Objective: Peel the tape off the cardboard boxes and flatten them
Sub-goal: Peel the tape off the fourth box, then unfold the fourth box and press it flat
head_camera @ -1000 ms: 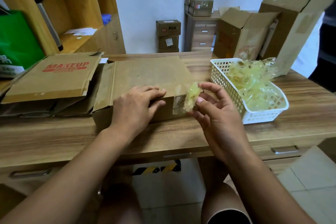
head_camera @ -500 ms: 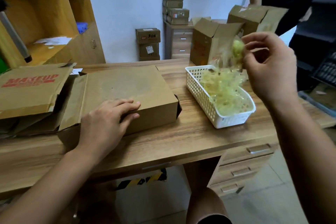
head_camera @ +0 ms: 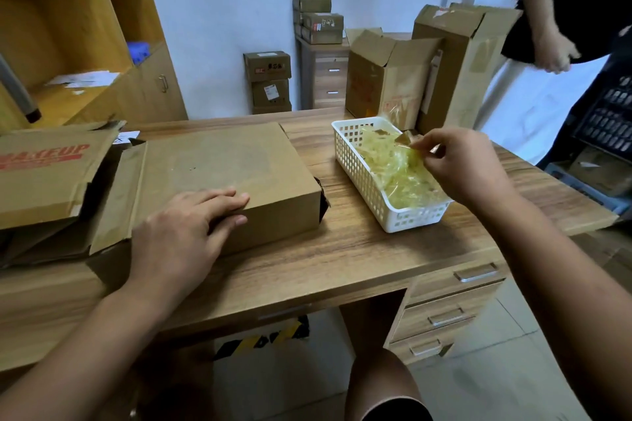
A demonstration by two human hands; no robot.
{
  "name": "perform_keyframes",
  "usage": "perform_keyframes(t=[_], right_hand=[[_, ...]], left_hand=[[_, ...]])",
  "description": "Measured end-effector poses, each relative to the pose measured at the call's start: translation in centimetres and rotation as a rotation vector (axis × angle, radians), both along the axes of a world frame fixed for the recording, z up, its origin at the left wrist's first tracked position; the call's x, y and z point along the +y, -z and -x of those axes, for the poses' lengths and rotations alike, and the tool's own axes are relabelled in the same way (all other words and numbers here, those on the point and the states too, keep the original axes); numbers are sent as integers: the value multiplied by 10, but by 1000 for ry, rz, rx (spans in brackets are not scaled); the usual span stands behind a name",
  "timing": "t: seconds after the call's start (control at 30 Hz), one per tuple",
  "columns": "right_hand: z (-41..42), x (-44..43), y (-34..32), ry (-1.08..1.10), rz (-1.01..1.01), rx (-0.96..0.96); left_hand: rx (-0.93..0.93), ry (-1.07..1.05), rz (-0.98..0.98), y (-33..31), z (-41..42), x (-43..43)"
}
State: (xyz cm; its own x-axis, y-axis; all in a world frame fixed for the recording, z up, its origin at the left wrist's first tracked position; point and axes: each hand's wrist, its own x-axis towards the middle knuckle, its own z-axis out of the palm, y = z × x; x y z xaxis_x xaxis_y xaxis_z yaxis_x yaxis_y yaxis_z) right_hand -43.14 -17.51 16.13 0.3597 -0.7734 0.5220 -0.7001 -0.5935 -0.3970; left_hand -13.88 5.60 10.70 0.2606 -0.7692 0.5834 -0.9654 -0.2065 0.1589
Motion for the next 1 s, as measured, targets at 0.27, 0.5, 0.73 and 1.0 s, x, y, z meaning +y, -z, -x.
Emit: perform_keyframes(t=[0.27, 0.5, 0.73, 1.0], right_hand=[[0, 11, -12, 26, 115, -64], [-15, 38, -25, -97, 169, -273], [-51, 74, -10, -459, 38, -95], [-76, 75, 22, -573, -124, 355]], left_hand=[[21, 28, 1, 0, 1, 5], [137, 178, -22, -3, -14, 20], [294, 380, -90, -12, -28, 33], [326, 447, -82, -12, -36, 43]])
